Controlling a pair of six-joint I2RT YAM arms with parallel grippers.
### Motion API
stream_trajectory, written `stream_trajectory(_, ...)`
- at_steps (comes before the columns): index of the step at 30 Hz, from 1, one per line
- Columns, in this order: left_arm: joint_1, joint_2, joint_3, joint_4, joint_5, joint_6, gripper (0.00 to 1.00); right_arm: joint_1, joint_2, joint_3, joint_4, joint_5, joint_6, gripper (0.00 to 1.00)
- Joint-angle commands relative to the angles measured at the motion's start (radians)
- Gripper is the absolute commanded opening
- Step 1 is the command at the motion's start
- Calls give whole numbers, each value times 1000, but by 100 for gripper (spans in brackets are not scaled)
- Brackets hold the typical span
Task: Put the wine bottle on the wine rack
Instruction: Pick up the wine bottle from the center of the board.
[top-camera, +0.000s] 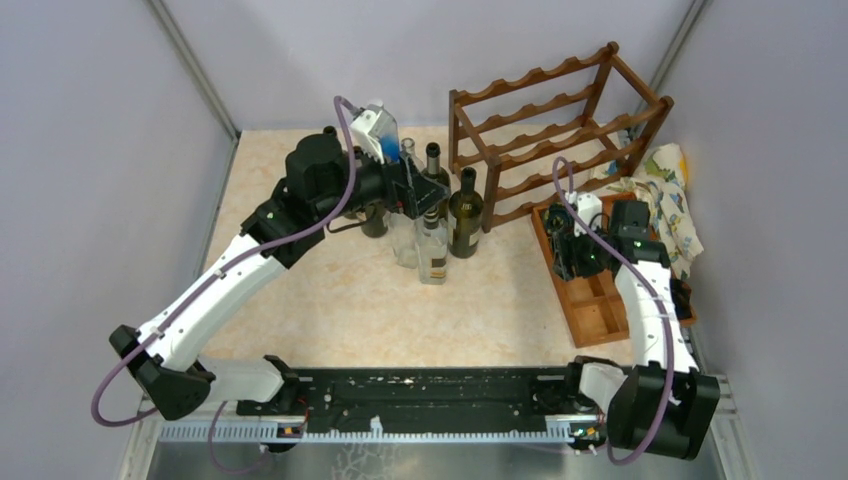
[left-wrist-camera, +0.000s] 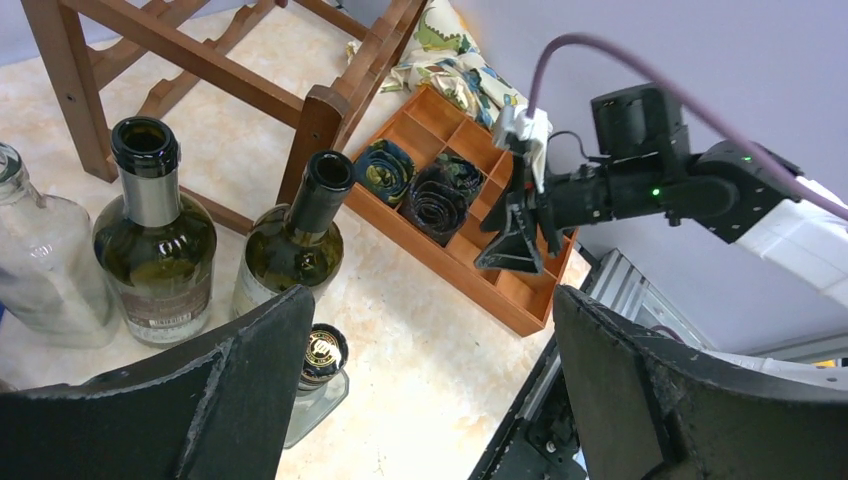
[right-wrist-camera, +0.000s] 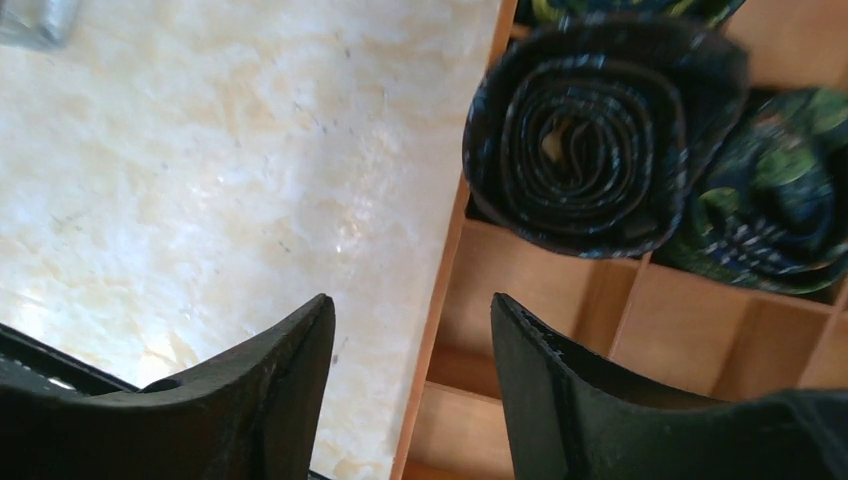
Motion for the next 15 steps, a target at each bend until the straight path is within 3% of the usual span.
stream_trajectory(1, -2, -5, -35, 93, 18, -29, 95, -8, 27, -70, 132, 61, -4, 55)
stream_trajectory(4, -2, -13, -53, 107, 18, -36, 95, -8, 68, -99, 200, 88, 14, 50)
stream_trajectory(15, -2, -41, -101, 117, -5, -44, 95, 45, 246, -105, 309, 87, -26, 47)
